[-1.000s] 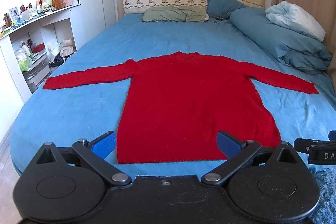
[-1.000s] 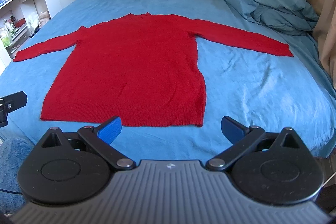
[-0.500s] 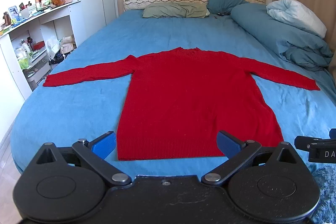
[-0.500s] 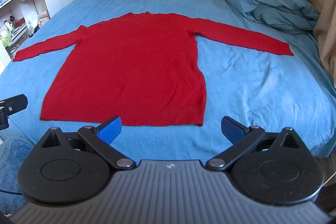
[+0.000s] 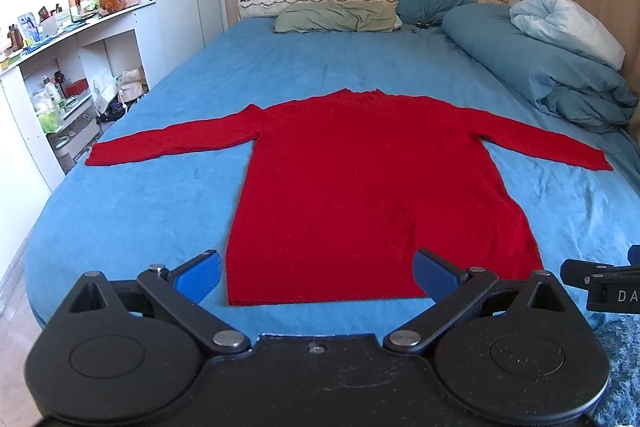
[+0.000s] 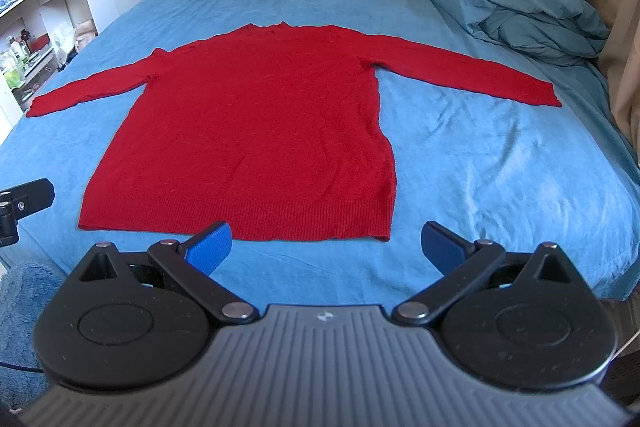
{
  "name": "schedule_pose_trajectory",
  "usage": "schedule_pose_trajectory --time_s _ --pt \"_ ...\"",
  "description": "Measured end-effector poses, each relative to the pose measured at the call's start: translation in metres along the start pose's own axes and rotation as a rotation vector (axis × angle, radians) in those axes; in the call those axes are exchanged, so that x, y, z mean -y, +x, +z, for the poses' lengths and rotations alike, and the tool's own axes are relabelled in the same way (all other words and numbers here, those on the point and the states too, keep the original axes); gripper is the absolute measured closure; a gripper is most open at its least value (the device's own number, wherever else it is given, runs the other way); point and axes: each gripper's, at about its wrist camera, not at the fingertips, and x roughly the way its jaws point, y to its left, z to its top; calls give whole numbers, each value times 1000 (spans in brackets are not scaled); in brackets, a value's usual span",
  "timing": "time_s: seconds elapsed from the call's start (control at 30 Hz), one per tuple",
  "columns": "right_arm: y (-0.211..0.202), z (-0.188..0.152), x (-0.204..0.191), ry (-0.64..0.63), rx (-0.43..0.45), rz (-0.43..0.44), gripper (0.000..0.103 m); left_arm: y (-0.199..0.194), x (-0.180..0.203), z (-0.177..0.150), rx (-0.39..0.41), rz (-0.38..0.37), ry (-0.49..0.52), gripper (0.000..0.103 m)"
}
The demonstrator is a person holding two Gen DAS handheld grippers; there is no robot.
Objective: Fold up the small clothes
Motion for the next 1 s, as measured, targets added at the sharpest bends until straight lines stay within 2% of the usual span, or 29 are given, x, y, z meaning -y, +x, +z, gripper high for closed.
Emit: schedule_pose_trajectory --time_s 1.0 --pt "-6 5 -3 5 12 -5 0 -7 2 1 27 7 8 0"
